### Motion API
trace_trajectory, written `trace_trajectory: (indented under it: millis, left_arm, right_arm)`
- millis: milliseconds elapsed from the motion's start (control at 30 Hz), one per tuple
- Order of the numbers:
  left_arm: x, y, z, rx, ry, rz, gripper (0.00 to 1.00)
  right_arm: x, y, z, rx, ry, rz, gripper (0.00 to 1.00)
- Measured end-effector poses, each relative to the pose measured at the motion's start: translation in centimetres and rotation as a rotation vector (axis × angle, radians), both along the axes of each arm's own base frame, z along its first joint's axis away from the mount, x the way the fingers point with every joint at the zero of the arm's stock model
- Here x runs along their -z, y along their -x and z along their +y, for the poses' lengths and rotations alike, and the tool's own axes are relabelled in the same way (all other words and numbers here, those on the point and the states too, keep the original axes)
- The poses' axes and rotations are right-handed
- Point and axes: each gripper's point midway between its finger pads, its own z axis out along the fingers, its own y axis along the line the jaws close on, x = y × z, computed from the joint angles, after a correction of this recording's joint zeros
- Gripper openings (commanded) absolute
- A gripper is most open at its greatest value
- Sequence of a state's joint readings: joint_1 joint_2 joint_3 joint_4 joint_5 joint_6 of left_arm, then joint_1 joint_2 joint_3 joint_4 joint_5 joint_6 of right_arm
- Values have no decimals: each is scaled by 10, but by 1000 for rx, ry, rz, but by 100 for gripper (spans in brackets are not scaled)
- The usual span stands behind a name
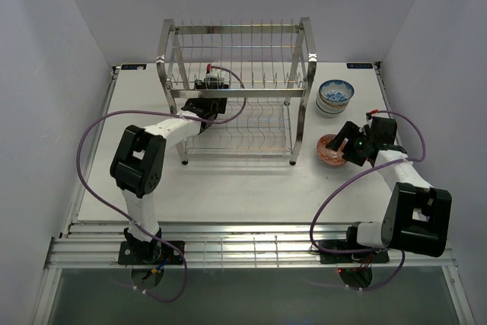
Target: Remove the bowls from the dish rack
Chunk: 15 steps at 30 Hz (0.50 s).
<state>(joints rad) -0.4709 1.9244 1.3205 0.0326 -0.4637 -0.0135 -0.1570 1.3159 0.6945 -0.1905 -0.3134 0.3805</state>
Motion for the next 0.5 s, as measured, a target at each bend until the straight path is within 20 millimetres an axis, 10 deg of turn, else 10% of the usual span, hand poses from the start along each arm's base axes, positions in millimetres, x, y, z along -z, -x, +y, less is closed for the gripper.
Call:
trace_trajectory:
  millis: [500]
  left_arm:
    - [-13, 14, -15, 36, 158, 20, 55]
  right_arm:
    - [1, 0, 0, 0, 1, -2, 79]
